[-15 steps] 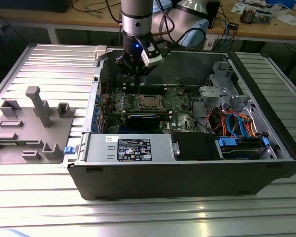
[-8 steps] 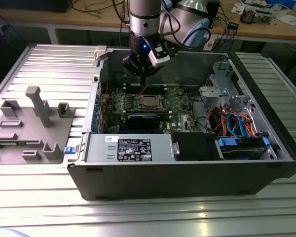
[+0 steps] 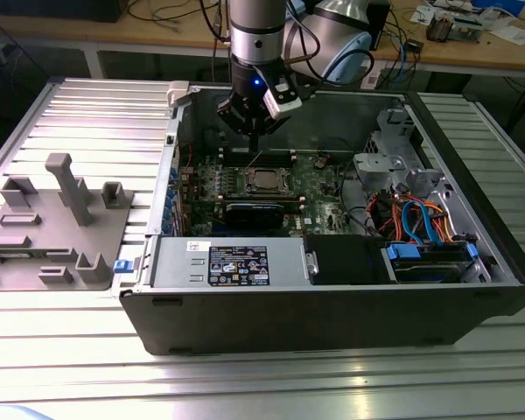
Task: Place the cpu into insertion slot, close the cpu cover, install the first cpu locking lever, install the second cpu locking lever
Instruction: 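Install the first cpu locking lever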
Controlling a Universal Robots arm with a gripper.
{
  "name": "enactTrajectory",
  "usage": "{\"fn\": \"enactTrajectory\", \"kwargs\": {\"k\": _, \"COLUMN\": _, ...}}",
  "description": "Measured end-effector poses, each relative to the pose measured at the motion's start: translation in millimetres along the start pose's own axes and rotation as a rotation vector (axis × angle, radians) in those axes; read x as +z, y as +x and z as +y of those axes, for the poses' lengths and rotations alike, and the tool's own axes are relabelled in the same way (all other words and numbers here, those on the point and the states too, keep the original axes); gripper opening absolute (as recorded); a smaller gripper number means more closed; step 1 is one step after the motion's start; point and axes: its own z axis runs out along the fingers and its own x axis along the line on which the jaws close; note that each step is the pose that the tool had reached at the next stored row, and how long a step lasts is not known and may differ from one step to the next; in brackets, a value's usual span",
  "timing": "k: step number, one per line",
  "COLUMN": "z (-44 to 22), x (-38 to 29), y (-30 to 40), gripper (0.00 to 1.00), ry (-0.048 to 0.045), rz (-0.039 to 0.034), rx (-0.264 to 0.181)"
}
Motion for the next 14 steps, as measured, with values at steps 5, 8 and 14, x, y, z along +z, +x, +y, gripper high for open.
{"fn": "enactTrajectory", "kwargs": {"k": 5, "z": -0.1, "x": 0.0, "y": 0.0, "gripper": 0.11, "ry": -0.0074, "rz": -0.0001, "rx": 0.0}}
{"fn": "enactTrajectory", "kwargs": {"k": 8, "z": -0.8, "x": 2.2, "y": -1.7, "gripper": 0.11, "ry": -0.0409, "rz": -0.0007, "rx": -0.001}}
{"fn": "enactTrajectory", "kwargs": {"k": 14, "z": 0.6, "x": 8.5, "y": -6.6, "gripper": 0.11, "ry": -0.0412, "rz": -0.0018, "rx": -0.013}}
